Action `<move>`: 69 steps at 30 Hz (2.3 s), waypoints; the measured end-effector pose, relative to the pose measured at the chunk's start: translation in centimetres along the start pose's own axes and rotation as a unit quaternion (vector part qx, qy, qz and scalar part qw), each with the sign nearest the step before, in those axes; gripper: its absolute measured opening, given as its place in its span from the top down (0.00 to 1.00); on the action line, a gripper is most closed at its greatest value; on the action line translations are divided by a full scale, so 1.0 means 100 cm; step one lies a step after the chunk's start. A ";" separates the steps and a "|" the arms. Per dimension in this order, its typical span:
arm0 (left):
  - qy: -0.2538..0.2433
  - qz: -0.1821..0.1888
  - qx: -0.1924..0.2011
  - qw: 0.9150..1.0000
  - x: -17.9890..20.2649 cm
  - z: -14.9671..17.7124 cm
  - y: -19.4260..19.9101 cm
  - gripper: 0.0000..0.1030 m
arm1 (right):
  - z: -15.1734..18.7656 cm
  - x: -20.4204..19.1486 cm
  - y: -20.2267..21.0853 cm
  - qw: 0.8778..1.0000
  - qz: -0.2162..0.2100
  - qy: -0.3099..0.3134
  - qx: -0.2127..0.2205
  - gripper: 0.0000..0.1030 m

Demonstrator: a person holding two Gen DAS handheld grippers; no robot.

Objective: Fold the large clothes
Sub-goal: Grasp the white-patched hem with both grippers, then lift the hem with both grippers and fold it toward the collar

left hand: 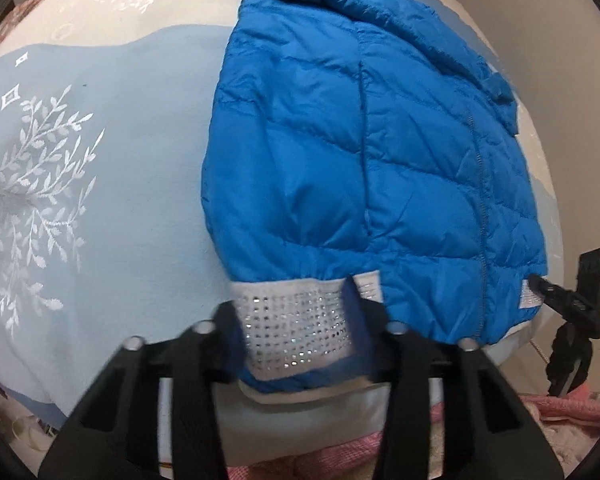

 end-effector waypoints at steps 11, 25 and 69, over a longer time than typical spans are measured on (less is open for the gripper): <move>0.012 0.041 0.014 0.999 -0.003 0.022 0.033 0.88 | 0.015 -0.022 0.034 0.998 -0.040 0.037 0.018 0.88; 0.014 0.053 -0.017 0.998 -0.013 0.022 0.015 0.84 | 0.016 0.000 0.019 0.999 -0.046 -0.008 -0.004 0.88; -0.009 0.133 0.126 0.983 0.046 -0.347 0.098 0.83 | -0.340 -0.059 0.090 0.993 -0.093 0.019 0.065 0.88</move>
Point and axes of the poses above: each gripper's, at about its wrist camera, not at the fingertips, and y roughly against the way its jaws point, x to its right, z to its underside, the point moved 9 cm from there along -y, roughly the way its jaws point, and after that the axes turned 13 degrees about -x, right-handed, at the moved point
